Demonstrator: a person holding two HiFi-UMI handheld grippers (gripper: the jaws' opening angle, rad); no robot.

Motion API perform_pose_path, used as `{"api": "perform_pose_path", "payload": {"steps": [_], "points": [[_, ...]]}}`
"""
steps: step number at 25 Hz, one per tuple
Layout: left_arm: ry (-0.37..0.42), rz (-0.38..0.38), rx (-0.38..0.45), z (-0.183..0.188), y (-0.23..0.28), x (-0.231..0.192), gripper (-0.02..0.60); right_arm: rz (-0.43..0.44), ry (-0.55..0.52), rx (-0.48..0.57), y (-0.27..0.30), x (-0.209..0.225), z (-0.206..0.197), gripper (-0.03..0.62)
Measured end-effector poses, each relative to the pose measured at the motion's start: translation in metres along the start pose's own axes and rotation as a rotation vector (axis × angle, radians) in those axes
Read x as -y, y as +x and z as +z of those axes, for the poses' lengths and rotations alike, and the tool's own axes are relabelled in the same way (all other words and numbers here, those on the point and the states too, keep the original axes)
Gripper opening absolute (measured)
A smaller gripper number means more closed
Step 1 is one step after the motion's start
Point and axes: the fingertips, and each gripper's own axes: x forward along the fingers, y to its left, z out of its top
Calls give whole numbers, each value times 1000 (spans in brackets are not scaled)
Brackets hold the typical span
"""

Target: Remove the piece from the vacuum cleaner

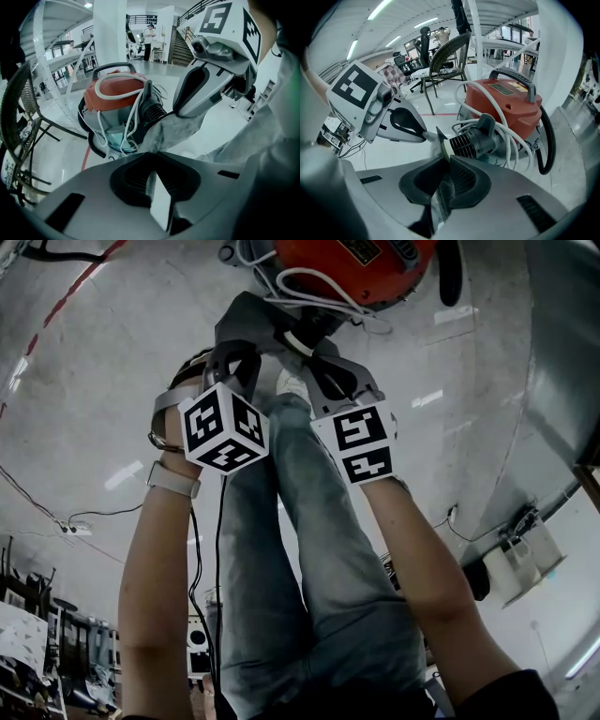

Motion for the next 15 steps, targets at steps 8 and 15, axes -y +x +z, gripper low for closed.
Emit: {"api": "perform_pose_path", "payload": {"steps": [8, 15], "points": [[-18, 5, 6, -3, -1, 3, 50, -8, -16, -3, 1, -3, -2, 61], [33, -7, -100, -39, -4, 15, 48, 88, -28, -60, 13, -43, -26, 47]]}}
